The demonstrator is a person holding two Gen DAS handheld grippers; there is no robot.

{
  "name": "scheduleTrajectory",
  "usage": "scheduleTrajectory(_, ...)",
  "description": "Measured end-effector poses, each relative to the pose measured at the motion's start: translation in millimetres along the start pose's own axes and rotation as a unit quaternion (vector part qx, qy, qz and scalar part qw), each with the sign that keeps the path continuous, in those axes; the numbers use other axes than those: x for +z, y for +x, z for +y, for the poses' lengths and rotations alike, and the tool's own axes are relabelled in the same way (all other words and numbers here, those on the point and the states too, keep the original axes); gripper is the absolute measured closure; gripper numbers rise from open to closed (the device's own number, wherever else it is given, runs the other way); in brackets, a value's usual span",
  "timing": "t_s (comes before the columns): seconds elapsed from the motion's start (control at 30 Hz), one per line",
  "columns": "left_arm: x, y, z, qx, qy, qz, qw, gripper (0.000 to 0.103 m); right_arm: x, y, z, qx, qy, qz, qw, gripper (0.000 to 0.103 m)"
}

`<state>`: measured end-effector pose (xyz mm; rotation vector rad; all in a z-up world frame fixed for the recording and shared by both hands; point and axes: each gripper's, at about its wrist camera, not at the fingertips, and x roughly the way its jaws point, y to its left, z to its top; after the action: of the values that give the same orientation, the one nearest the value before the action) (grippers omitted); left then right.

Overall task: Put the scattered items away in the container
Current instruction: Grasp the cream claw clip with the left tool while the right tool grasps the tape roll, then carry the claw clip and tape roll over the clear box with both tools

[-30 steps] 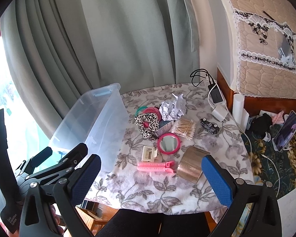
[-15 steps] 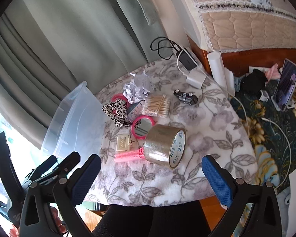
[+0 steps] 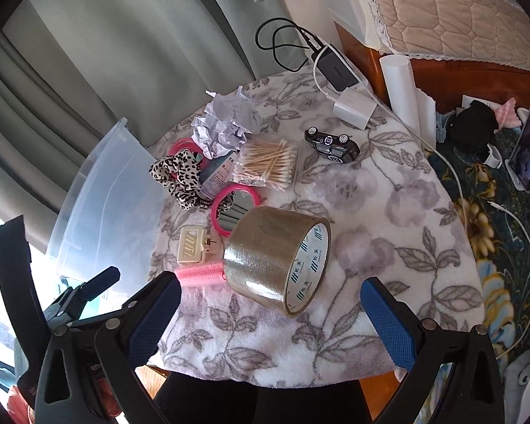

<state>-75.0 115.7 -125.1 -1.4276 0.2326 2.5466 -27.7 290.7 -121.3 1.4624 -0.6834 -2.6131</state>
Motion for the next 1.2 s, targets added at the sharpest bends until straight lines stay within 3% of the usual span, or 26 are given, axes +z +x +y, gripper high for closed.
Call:
scheduleTrajectory(0.27, 14.9, 53.5, 3.3, 0.032, 0.012, 0.018, 0.9992, 0.001, 16.2, 37.8, 0.2, -0.005, 0.029, 0.036, 0.999, 0.016)
scheduleTrajectory(0.4, 16.6, 74.2, 9.1, 0.028, 0.002, 0.035, 0.999, 0.002, 19.9, 57.8, 4.7, -0.012, 0.036, 0.058, 0.998, 0.021)
scheduleTrajectory(0.53, 17.7, 90.1, 13.0, 0.022, 0.0, 0.054, 0.9983, 0.023, 17.9, 72.5, -3.6, -0.017, 0.061, 0.085, 0.994, 0.026)
scheduleTrajectory(0.63, 18.2, 94.5, 19.2, 0.002, -0.015, 0.06, 0.9981, 0.031, 17.2, 67.1, -13.2, -0.005, 0.079, 0.084, 0.993, 0.028)
scheduleTrajectory(0.73, 19.1, 93.5, 21.0, -0.006, -0.018, 0.055, 0.9983, 0.047, 19.2, 55.9, -18.9, -0.002, 0.08, 0.075, 0.994, 0.035)
scheduleTrajectory(0.8, 19.8, 93.1, 20.0, -0.011, -0.014, 0.054, 0.9984, 0.053, 20.7, 51.1, -24.9, 0.013, 0.094, 0.077, 0.992, 0.041)
scheduleTrajectory(0.83, 19.8, 93.1, 19.7, -0.011, -0.012, 0.054, 0.9984, 0.053, 21.5, 48.8, -28.0, 0.021, 0.102, 0.079, 0.991, 0.048)
scheduleTrajectory(1.2, 21.1, 71.4, 25.1, -0.02, -0.028, 0.035, 0.9988, 0.053, 25.3, 22.3, -34.4, 0.051, 0.113, 0.054, 0.991, 0.048)
